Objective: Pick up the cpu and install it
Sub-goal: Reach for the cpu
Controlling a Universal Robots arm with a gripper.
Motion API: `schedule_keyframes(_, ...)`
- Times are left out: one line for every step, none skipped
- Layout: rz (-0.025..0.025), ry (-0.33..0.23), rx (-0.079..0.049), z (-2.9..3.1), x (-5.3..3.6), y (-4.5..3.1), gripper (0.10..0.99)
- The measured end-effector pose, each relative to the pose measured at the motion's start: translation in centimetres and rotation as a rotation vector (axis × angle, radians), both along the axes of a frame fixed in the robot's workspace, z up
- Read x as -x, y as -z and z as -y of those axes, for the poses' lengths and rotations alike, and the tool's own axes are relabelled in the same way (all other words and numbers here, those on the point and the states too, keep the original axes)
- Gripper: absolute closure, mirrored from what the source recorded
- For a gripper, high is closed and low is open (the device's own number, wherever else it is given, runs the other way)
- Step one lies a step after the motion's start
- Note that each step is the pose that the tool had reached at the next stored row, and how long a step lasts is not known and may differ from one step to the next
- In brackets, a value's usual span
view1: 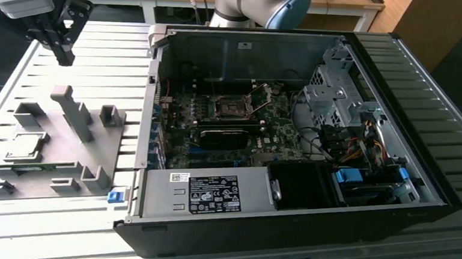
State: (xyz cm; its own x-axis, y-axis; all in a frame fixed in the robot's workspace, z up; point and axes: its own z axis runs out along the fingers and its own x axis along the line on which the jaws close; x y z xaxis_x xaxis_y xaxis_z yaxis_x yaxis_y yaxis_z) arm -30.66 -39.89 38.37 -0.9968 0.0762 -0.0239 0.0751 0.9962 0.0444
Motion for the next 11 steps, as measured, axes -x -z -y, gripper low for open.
schedule_keyframes(0.0000,0.000,0.000,0.00,0.05,0.00,0.980)
schedule_keyframes(-0.0001,0.000,0.000,0.00,0.11,0.01,0.980)
schedule_keyframes(-0.0001,0.000,0.000,0.00,0.17,0.01,0.980)
schedule_keyframes(-0.0001,0.000,0.000,0.00,0.23,0.02,0.980)
schedule_keyframes(-0.0002,0.000,0.000,0.00,0.29,0.02,0.980)
schedule_keyframes(-0.0001,0.000,0.000,0.00,0.37,0.03,0.980)
schedule_keyframes(-0.0002,0.000,0.000,0.00,0.47,0.03,0.980)
schedule_keyframes(-0.0002,0.000,0.000,0.00,0.57,0.04,0.980)
schedule_keyframes(-0.0001,0.000,0.000,0.00,0.69,0.05,0.980)
schedule_keyframes(-0.0002,0.000,0.000,0.00,0.80,0.05,0.980)
schedule_keyframes(-0.0002,0.000,0.000,0.00,0.93,0.06,0.980)
